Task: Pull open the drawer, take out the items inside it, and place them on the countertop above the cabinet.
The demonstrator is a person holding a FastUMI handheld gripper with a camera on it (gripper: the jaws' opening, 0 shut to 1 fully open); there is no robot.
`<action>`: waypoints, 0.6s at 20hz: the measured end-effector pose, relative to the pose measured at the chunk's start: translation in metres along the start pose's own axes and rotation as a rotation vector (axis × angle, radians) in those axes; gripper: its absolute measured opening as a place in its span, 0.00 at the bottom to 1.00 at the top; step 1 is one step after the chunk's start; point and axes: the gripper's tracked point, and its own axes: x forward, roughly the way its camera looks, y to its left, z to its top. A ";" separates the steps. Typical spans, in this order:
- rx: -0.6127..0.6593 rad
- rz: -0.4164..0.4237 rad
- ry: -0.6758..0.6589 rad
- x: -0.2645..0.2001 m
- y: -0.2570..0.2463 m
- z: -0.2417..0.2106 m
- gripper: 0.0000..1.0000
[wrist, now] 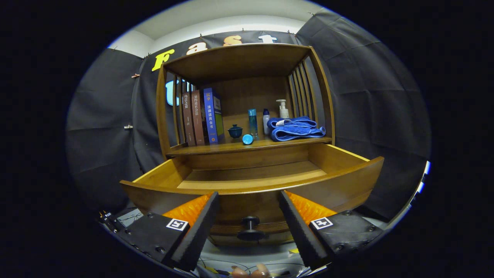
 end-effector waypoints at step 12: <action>-0.045 -0.014 -0.033 0.080 0.006 0.021 1.00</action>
